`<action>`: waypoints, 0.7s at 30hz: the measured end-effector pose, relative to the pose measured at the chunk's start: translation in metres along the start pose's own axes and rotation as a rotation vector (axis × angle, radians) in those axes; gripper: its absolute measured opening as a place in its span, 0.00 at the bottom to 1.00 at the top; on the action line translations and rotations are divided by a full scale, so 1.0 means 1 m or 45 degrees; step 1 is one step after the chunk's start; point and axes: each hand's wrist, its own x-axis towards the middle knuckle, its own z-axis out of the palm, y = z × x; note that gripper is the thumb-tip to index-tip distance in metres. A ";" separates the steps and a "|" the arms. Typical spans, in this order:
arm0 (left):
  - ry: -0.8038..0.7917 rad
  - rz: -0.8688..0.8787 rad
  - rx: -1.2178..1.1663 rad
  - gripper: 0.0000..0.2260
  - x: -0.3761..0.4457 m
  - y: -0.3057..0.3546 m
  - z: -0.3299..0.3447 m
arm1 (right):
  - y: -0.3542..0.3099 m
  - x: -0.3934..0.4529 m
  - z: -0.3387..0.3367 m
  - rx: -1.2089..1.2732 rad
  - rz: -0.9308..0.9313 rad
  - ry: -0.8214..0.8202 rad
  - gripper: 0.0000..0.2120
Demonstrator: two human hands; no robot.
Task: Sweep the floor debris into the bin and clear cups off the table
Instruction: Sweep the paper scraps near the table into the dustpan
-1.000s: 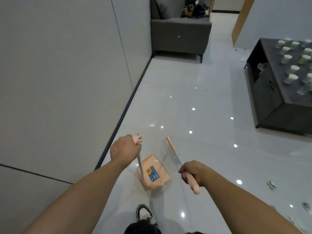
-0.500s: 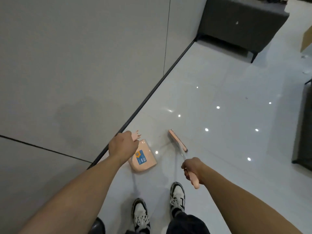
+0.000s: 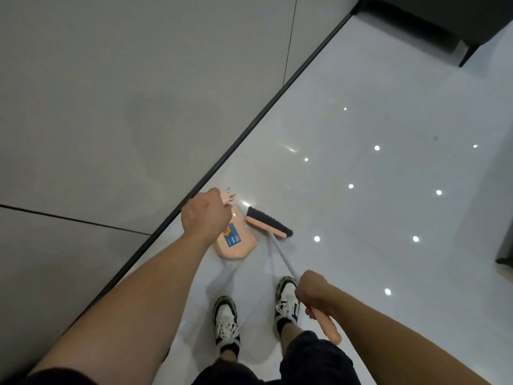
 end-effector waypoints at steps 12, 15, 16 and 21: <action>-0.008 0.017 -0.058 0.13 -0.015 -0.032 -0.015 | 0.018 -0.072 -0.003 0.135 -0.049 -0.213 0.11; -0.028 0.015 -0.073 0.13 -0.022 -0.052 -0.014 | 0.024 -0.081 0.011 0.233 -0.036 -0.119 0.13; -0.040 0.016 -0.083 0.13 -0.024 -0.058 -0.013 | 0.027 -0.084 0.015 0.289 -0.030 -0.081 0.12; -0.031 0.089 -0.130 0.13 -0.031 -0.065 -0.020 | 0.046 -0.085 0.023 0.599 0.020 0.139 0.05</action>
